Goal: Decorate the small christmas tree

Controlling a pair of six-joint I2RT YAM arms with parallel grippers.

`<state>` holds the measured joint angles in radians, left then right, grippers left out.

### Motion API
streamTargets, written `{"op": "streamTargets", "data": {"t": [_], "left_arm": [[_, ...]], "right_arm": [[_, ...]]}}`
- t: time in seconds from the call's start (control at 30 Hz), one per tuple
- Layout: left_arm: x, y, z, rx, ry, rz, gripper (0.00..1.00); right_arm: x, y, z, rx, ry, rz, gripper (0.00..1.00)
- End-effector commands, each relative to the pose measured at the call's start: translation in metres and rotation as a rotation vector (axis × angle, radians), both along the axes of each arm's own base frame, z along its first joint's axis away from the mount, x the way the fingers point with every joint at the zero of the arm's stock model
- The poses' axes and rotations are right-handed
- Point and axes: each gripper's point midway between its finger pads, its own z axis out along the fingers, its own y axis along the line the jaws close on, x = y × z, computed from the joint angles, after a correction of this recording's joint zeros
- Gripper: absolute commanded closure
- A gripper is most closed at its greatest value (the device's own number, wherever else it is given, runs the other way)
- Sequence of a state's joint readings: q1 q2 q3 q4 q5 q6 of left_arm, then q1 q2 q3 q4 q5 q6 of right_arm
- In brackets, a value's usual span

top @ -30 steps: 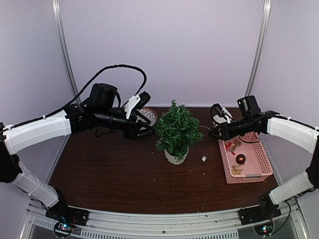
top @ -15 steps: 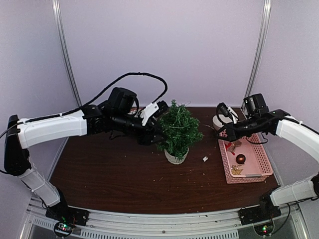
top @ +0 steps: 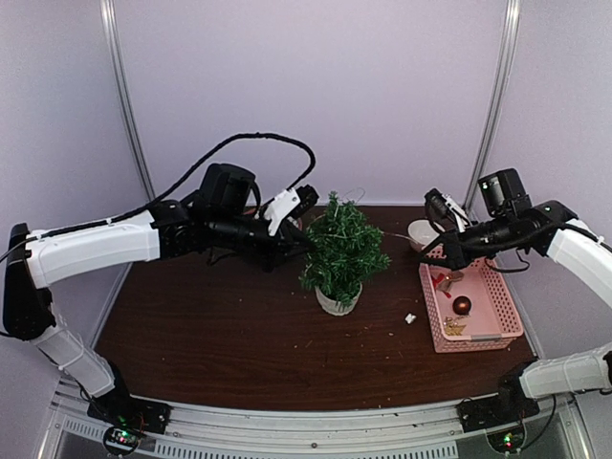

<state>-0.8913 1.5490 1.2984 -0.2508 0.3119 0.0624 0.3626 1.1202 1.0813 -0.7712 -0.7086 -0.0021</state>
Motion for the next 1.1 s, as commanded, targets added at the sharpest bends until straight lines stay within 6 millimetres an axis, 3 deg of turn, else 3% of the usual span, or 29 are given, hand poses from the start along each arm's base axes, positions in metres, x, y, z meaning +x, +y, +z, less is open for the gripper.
{"op": "streamTargets", "data": {"t": [0.0,0.17,0.5,0.73,0.87,1.03,1.07], "left_arm": [[-0.018,0.007,0.046,-0.114,-0.06,-0.048,1.0],[-0.038,0.017,0.056,-0.112,-0.043,-0.114,1.0],[-0.076,0.016,0.079,-0.161,0.042,-0.262,1.0],[-0.098,0.02,0.075,-0.144,0.075,-0.286,1.0],[-0.1,0.024,0.062,-0.09,0.06,-0.27,1.0],[-0.109,0.03,0.047,-0.031,0.051,-0.263,1.0],[-0.11,0.032,0.044,-0.027,0.055,-0.259,0.96]], "right_arm": [[-0.011,0.002,0.022,-0.008,-0.035,0.013,1.0],[-0.02,0.023,0.041,0.039,-0.027,0.035,1.0],[-0.027,0.1,0.039,0.138,-0.022,0.115,1.0],[-0.03,0.157,0.025,0.179,-0.044,0.169,1.0],[-0.032,0.186,0.018,0.21,-0.093,0.195,1.0],[-0.036,0.205,0.006,0.251,-0.139,0.215,1.0],[-0.036,0.207,0.008,0.271,-0.156,0.22,1.0]]}}
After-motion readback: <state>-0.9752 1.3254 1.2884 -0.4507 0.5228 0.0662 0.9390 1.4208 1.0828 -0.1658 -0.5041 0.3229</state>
